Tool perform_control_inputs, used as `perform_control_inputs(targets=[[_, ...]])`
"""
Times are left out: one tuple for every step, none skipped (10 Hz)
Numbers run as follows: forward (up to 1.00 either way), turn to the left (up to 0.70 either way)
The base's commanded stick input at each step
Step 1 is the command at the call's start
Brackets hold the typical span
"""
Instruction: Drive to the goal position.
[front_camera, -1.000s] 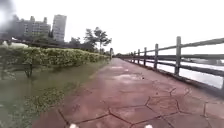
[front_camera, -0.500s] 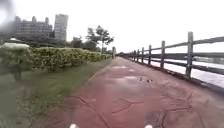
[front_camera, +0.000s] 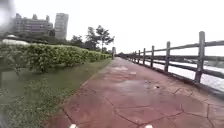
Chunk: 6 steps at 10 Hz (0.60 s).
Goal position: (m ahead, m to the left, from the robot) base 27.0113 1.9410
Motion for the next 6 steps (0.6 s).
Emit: perform_control_inputs(targets=[[0.85, 0.01], [0.85, 0.01], [0.85, -0.18], [0.85, -0.3], [0.85, -0.33], [0.85, -0.04]])
